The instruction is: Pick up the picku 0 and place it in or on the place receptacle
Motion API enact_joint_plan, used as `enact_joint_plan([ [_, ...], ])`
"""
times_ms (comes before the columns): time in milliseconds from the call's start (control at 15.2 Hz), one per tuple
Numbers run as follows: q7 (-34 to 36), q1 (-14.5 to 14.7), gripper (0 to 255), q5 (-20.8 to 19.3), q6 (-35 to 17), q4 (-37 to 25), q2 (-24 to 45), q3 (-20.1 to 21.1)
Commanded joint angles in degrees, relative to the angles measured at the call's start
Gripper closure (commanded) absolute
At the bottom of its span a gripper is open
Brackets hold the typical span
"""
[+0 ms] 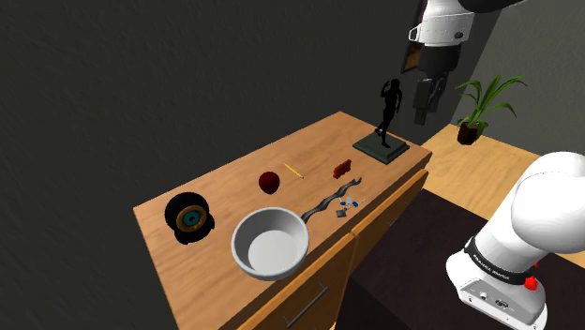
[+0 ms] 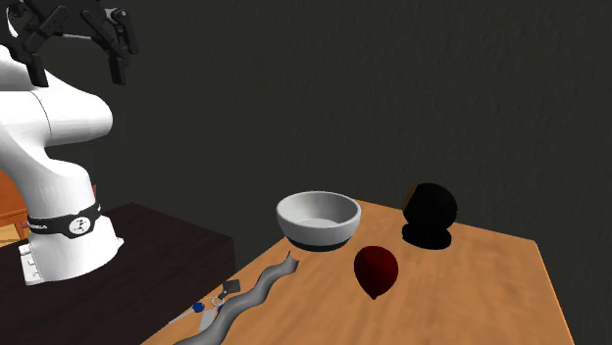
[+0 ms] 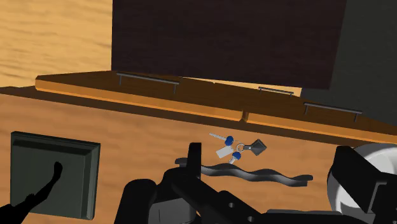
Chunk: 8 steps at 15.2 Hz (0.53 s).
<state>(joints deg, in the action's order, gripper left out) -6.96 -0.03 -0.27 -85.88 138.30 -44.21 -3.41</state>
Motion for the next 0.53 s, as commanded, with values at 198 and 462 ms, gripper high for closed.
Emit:
enact_joint_plan([
  [198,0.91,0.88,0,1.71,-4.7,-0.64,5.77,0.61],
  [462,1.81,2.06,0,3.89,-10.41,-2.59,13.96,1.35],
])
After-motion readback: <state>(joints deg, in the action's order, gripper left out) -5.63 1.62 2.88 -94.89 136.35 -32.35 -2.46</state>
